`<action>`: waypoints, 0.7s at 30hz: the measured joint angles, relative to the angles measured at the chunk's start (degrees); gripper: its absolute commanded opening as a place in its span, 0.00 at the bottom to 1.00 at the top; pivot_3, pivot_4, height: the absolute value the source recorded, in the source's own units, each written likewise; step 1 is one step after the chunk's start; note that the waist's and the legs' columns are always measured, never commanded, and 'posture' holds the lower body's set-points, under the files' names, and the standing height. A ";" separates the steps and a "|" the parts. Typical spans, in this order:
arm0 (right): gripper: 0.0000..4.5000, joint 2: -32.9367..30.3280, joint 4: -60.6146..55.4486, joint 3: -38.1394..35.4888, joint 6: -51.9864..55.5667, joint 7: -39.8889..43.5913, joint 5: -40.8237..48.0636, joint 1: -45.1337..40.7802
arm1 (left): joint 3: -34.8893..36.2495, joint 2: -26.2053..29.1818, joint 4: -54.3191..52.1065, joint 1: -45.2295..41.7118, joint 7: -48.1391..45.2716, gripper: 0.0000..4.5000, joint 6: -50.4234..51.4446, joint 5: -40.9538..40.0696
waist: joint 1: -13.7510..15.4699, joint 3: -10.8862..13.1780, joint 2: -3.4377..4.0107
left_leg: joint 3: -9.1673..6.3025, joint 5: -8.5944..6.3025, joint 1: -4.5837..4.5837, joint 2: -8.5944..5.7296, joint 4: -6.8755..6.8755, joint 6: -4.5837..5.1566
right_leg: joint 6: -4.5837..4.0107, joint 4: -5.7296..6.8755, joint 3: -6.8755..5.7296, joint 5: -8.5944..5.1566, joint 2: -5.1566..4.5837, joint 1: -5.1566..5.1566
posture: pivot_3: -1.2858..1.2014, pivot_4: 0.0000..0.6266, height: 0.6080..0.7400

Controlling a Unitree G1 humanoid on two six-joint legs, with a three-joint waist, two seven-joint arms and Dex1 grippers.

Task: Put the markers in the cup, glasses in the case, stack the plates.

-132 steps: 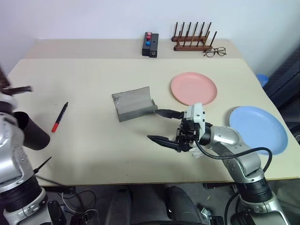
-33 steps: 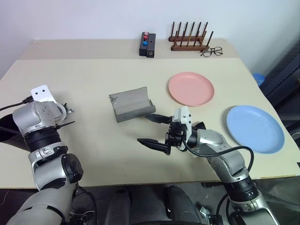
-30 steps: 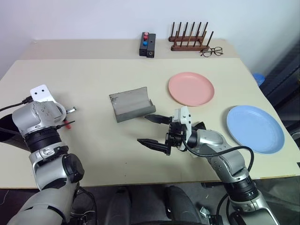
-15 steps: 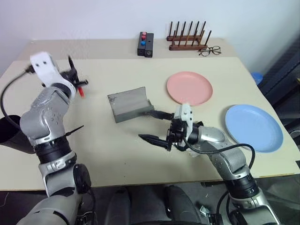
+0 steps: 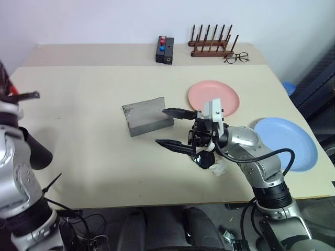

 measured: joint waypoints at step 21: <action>1.00 2.42 1.24 3.19 -2.19 0.77 -1.14 2.39 | 2.82 -8.41 0.51 13.52 9.04 0.01 -7.65 3.35 | 0.00 -0.01 -0.02 | 0.00 0.00 0.01 0.00 0.08 0.00 | -0.21 0.00 0.00 -0.07 0.00 0.02 | 0.52 0.24 1.00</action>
